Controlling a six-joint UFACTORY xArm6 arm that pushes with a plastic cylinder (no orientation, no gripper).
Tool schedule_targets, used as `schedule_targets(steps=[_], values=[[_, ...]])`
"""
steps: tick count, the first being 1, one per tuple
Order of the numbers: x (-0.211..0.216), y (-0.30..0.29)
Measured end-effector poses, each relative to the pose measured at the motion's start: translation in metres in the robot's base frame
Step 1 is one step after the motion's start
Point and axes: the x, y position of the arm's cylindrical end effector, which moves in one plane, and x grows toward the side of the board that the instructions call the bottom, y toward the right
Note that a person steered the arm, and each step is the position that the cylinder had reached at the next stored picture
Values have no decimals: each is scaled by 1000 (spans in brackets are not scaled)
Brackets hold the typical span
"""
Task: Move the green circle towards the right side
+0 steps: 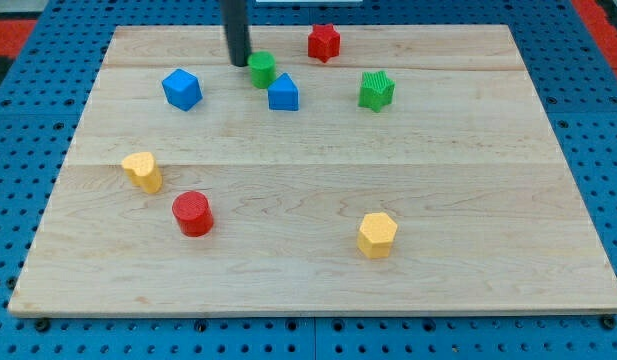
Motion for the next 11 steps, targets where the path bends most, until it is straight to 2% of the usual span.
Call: schedule_targets(steps=[1, 2, 3, 7, 11], values=[[5, -15], [26, 10], [26, 20], [23, 196], [1, 238]])
